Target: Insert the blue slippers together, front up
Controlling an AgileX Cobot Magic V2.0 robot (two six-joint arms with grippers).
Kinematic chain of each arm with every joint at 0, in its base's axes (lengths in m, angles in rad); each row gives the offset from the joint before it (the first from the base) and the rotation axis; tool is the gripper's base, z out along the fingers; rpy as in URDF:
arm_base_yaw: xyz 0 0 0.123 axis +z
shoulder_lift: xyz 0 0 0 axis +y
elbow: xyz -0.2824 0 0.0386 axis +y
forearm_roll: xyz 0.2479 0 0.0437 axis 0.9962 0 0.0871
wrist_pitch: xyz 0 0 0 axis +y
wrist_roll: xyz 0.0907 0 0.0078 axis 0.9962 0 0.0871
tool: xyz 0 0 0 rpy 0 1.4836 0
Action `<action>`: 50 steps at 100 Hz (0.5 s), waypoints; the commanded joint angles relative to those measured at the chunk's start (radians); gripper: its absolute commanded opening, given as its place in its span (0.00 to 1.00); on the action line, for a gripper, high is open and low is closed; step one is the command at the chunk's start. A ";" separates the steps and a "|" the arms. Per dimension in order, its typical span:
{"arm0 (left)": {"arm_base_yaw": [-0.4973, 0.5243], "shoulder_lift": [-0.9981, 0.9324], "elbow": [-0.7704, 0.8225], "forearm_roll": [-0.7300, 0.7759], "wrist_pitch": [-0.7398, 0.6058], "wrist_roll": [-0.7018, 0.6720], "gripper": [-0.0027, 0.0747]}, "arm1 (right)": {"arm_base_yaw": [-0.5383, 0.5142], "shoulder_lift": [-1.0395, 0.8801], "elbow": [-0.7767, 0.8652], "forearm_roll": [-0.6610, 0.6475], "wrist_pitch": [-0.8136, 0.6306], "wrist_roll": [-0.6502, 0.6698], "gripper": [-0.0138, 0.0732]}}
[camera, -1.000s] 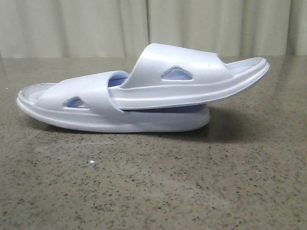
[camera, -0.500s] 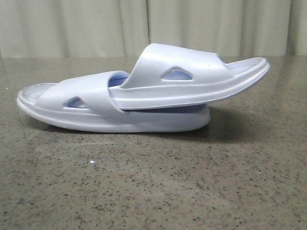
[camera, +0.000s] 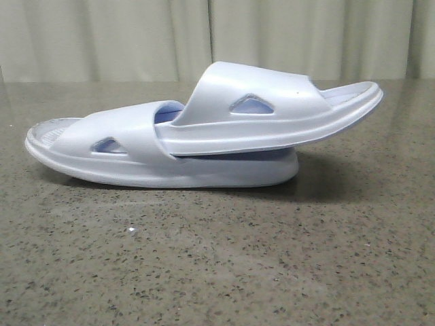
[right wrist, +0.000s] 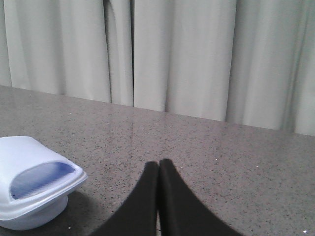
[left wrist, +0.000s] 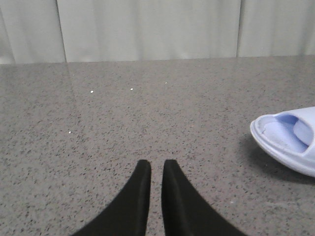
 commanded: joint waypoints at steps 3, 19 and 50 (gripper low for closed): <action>-0.007 -0.029 0.022 0.103 -0.150 -0.097 0.06 | -0.004 0.009 -0.024 -0.001 -0.080 -0.001 0.04; -0.007 -0.065 0.083 0.207 -0.242 -0.122 0.06 | -0.004 0.009 -0.024 -0.001 -0.080 -0.001 0.04; -0.007 -0.097 0.084 0.250 -0.228 -0.158 0.06 | -0.004 0.009 -0.024 -0.001 -0.080 -0.001 0.04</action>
